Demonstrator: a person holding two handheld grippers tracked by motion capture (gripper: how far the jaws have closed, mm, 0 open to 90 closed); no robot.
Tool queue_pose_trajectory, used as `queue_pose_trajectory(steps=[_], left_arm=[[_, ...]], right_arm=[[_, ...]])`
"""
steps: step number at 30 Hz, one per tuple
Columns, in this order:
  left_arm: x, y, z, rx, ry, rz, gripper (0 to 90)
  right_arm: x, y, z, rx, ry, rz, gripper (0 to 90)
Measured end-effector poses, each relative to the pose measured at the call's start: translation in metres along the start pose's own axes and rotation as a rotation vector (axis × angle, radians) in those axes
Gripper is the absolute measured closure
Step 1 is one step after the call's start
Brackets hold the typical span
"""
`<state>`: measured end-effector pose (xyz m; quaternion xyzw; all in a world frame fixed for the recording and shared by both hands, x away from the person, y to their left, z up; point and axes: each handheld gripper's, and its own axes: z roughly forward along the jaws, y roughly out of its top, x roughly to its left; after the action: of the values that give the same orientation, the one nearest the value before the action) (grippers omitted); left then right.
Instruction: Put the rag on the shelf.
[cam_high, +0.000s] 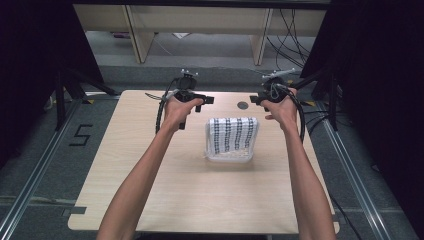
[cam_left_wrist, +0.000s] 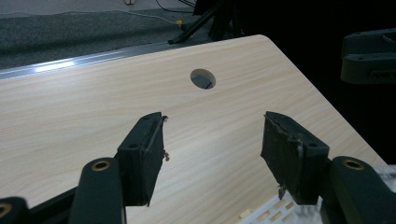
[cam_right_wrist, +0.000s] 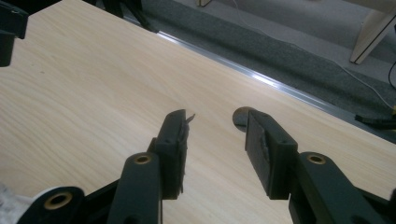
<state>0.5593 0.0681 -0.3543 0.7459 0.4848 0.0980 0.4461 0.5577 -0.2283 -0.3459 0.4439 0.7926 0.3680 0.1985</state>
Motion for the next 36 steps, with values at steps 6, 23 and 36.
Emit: queue_pose_trajectory(steps=[6, 23, 36], left_arm=[[0.002, -0.001, -0.012, -0.002, 0.019, 0.021, 37.7], [0.008, -0.009, -0.040, -0.011, 0.033, 0.031, 33.7], [-0.004, -0.029, -0.070, -0.053, 0.005, 0.081, 30.8]], right_arm=[[-0.002, -0.002, -0.011, -0.022, -0.009, 0.009, 56.9], [-0.005, -0.009, -0.036, -0.070, -0.012, -0.015, 47.6], [0.013, -0.021, -0.064, -0.144, 0.003, -0.048, 44.9]])
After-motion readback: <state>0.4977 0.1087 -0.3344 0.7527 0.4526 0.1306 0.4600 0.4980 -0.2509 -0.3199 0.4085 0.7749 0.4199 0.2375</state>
